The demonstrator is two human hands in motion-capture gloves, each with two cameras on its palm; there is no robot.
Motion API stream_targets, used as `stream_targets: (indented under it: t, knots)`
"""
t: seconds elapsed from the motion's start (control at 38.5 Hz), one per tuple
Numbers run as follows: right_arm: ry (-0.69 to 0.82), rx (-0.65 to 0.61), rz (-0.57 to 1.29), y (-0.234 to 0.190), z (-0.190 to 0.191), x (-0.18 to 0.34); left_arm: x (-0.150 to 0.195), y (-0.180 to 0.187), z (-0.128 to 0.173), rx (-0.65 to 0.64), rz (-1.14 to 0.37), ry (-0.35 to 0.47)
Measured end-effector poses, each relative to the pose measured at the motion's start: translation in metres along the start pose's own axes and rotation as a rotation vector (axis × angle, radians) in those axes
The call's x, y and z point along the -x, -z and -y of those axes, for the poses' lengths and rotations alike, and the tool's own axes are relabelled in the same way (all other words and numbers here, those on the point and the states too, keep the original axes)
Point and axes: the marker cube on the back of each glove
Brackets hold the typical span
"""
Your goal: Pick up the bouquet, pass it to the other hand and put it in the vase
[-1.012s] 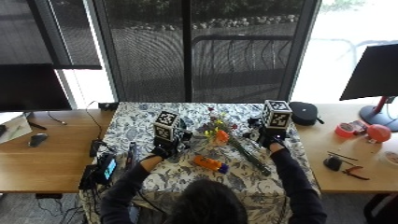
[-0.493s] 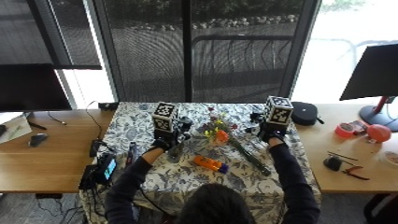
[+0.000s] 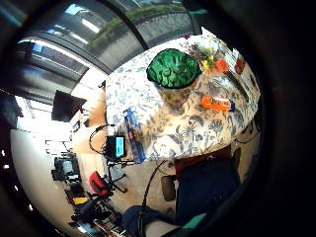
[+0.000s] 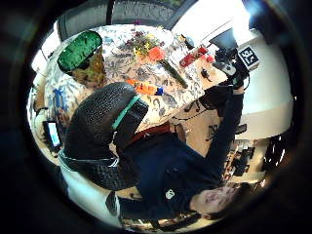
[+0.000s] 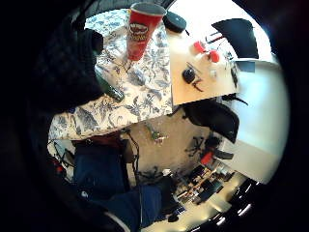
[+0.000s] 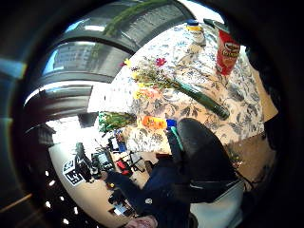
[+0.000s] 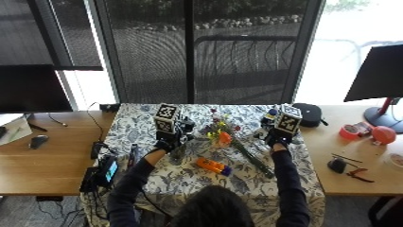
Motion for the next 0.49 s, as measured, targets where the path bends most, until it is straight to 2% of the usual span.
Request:
stream_targets:
  t: [0.08, 0.13, 0.34, 0.44, 0.47, 0.49]
  knots:
    - [0.051, -0.144, 0.014, -0.02, 0.049, -0.009, -0.001, -0.002, 0.003, -0.007, 0.008, 0.0]
    - [0.04, -0.149, 0.01, -0.033, 0.062, -0.014, -0.001, -0.003, 0.005, -0.008, 0.014, 0.002]
    - [-0.047, -0.032, 0.053, -0.085, 0.071, -0.02, 0.001, -0.013, 0.013, -0.007, 0.025, 0.011]
    - [-0.182, 0.191, 0.101, -0.113, 0.054, -0.022, 0.001, -0.016, 0.012, -0.002, 0.029, 0.011]
    - [-0.213, 0.214, 0.115, -0.12, 0.052, -0.024, 0.001, -0.017, 0.011, 0.001, 0.029, 0.012]
    - [-0.226, 0.186, 0.127, -0.127, 0.054, -0.027, 0.002, -0.017, 0.01, 0.005, 0.028, 0.014]
